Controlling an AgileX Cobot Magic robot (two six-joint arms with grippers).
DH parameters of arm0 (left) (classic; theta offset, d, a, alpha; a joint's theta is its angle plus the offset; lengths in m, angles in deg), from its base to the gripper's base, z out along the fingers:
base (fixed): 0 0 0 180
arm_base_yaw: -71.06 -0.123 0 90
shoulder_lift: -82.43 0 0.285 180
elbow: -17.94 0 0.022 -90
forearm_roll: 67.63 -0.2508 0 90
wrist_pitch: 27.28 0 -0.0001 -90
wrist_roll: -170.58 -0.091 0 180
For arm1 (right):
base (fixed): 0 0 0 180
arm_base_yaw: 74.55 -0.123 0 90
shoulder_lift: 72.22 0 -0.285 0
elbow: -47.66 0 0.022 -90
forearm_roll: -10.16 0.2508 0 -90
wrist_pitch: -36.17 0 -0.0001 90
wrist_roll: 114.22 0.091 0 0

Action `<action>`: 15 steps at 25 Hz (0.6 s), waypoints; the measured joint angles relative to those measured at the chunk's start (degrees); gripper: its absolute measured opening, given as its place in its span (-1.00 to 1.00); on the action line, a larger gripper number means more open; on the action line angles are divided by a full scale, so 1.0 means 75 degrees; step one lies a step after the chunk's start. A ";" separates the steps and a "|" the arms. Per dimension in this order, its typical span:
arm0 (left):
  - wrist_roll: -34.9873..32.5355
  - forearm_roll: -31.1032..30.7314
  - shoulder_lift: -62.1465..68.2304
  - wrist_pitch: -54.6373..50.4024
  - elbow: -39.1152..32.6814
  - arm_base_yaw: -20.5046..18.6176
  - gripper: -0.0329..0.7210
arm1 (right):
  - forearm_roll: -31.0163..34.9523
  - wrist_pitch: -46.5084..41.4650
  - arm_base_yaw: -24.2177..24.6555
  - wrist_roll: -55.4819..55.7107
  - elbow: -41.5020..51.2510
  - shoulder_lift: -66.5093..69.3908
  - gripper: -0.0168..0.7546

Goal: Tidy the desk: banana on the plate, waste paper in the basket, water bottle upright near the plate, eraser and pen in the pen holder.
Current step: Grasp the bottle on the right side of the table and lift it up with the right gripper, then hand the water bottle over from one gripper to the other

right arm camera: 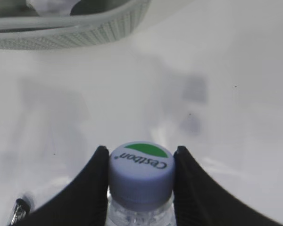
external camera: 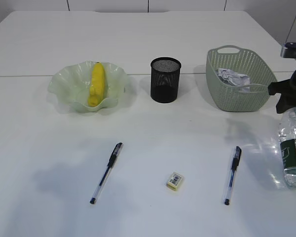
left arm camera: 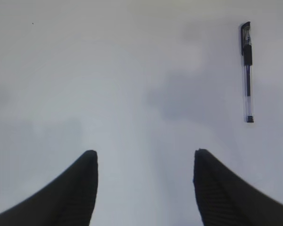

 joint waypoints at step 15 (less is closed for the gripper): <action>0.0000 0.0034 0.0000 -0.0013 0.0000 0.0000 0.29 | 0.0000 -0.0445 0.0000 -0.0264 0.0000 -0.1612 -0.32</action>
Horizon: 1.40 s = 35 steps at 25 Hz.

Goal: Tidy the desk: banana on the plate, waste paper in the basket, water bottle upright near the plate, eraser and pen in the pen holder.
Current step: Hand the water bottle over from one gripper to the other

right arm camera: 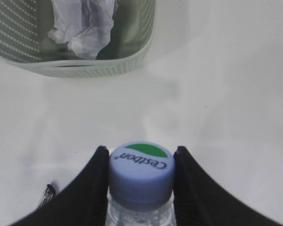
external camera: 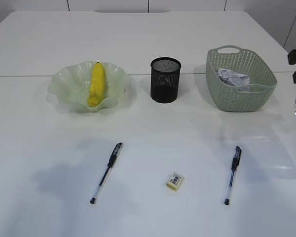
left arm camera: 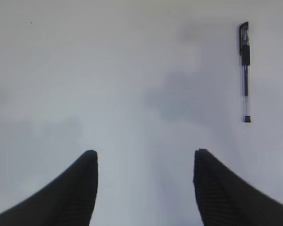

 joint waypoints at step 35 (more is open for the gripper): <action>-0.0992 0.1410 0.0000 0.0517 0.0000 0.0000 0.29 | 0.8989 -0.2305 0.0000 -1.0904 0.0048 -0.1811 -0.32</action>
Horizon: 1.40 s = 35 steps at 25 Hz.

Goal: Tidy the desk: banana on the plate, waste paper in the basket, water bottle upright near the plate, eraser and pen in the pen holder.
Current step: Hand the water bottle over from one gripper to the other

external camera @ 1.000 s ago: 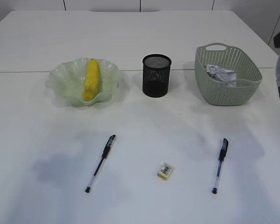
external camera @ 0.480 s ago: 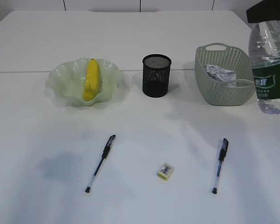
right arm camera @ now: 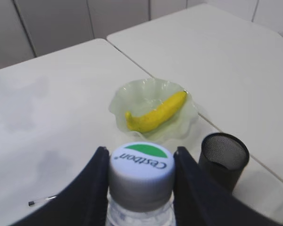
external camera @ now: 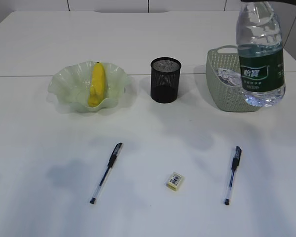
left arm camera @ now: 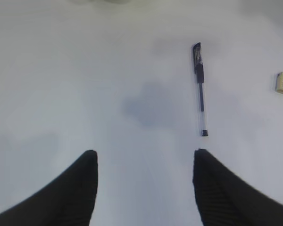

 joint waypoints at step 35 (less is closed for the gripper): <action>-0.4380 0.3515 -0.0412 0.1198 0.0000 0.0000 0.29 | 0.2817 -0.1035 -0.1552 -0.1879 0.0000 -0.0013 -0.32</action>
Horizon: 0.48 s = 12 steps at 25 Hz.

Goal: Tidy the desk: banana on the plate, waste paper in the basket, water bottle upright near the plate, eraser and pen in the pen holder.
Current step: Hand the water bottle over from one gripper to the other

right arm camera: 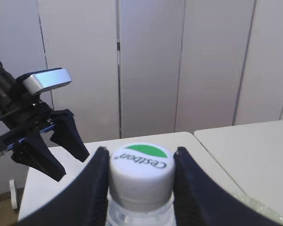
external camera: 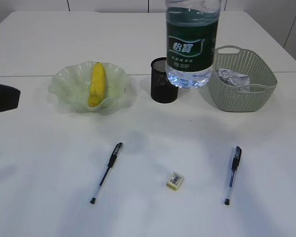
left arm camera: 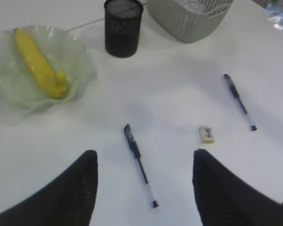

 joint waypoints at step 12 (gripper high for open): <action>-0.4590 0.3995 -0.0361 0.0034 -0.0033 0.0000 0.29 | 0.0635 -0.0011 -0.0696 -0.0237 0.0000 0.0000 -0.32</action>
